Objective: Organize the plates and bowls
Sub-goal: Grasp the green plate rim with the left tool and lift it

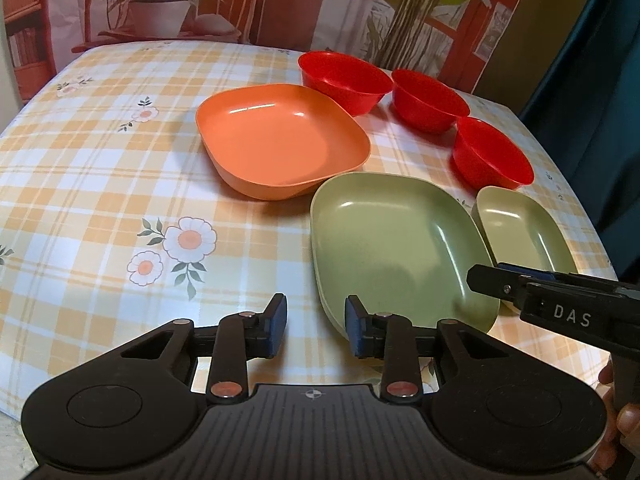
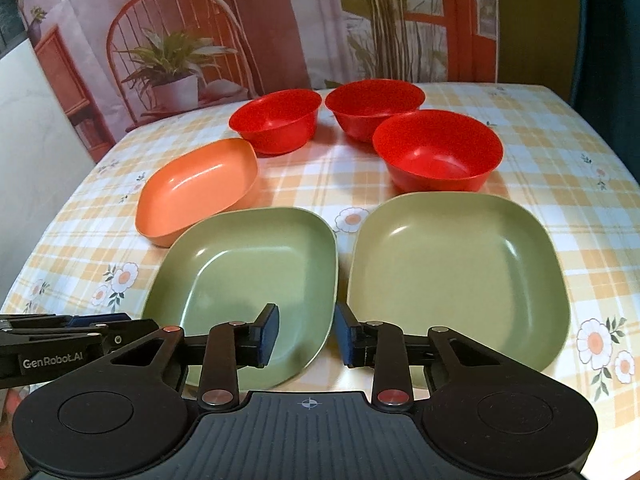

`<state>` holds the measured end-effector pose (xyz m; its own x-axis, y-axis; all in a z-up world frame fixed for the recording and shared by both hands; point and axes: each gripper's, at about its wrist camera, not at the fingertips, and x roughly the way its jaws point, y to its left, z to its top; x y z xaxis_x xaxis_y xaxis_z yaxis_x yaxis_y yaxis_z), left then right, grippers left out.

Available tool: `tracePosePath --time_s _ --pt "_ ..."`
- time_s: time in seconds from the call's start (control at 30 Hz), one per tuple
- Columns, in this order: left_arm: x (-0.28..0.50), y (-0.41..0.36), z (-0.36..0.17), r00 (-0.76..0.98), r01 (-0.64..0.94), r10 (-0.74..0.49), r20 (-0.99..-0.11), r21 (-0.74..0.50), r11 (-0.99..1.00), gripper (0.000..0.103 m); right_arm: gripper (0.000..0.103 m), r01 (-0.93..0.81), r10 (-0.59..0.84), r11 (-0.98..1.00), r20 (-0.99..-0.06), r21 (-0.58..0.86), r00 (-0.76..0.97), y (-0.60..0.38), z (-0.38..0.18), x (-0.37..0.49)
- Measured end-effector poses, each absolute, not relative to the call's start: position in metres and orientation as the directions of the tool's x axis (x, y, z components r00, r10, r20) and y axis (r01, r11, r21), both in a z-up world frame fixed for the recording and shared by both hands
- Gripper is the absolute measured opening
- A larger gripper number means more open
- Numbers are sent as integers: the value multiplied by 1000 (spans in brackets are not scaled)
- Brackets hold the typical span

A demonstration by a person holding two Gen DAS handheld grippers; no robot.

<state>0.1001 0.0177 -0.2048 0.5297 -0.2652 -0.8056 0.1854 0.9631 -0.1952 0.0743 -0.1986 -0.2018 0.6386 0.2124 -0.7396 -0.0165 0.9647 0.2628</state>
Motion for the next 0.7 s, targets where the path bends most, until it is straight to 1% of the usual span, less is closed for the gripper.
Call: tracePosePath --time_s 0.13,0.3,0.37,0.43,0.47,0.53,0.7 --pt "103 17 -207 519 188 -271 -811 -201 961 31 22 -7 219 960 -742 279 634 -203 -205 80" --pt "109 13 -212 505 191 -274 -819 -204 960 27 21 -2 233 955 -744 297 626 -204 -210 85" --pt "111 12 -213 500 191 -273 -822 -203 960 25 21 -2 239 953 -747 303 621 -205 -212 88" --pt "112 11 -213 492 196 -283 -823 -212 957 19 19 -3 240 953 -749 303 617 -205 -212 90" --pt "112 10 -212 491 201 -285 -823 -211 957 18 18 -4 241 953 -750 304 616 -205 -212 90" --pt "113 8 -210 496 211 -272 -824 -190 959 18 14 -7 241 954 -751 301 614 -205 -211 92" --pt "113 7 -210 492 213 -265 -829 -181 960 18 14 -17 242 955 -746 295 621 -204 -209 93"
